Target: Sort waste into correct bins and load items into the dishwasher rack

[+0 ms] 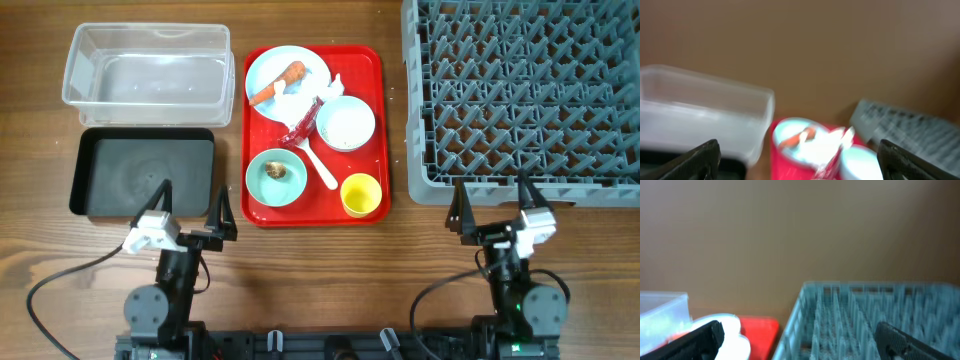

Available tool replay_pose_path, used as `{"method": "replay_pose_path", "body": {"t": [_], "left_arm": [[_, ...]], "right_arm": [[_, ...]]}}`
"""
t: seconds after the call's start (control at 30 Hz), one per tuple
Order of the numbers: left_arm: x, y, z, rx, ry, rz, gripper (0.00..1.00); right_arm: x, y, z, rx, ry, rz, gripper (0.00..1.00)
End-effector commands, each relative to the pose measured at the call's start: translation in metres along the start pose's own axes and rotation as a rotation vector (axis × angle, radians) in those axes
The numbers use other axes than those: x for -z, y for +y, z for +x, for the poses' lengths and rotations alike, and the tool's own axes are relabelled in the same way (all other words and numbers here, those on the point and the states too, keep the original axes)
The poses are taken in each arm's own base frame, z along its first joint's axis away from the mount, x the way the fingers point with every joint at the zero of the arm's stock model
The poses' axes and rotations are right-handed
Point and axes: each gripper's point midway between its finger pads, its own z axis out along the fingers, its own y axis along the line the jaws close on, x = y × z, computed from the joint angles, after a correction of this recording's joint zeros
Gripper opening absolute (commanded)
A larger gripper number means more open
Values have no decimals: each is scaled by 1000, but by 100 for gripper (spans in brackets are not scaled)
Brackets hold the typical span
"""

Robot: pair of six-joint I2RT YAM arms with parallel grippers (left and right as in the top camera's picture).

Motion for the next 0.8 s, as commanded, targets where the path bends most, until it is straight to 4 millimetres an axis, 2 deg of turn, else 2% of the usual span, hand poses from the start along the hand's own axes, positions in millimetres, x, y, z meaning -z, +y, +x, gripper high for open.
{"method": "replay_pose_path", "body": {"t": [0.0,0.1,0.13,0.27,0.4,0.5,0.6,0.67,0.77], "left_arm": [[5,-35,-28,-49,-103,182,100],[11,-52,-50,-68,-152,253,100],[14,-59,-64,-76,-174,278,100],[24,-73,-102,-92,-235,299,100],[35,-88,-133,-106,-269,333,100],[36,-96,-146,-109,-264,350,100],[27,-99,-156,-94,-193,340,100],[18,-103,-161,-84,-128,340,100],[-7,-102,-166,-99,28,296,100]], "right_arm": [[2,18,-33,2,-104,-93,100],[5,26,-63,24,-171,-134,100],[8,29,-84,33,-211,-141,100],[18,34,-132,103,-313,-142,100],[30,40,-170,122,-394,-160,100],[36,48,-191,136,-429,-194,100],[34,60,-208,152,-427,-261,100],[26,65,-214,152,-396,-291,100],[0,76,-220,135,-274,-380,100]]}}
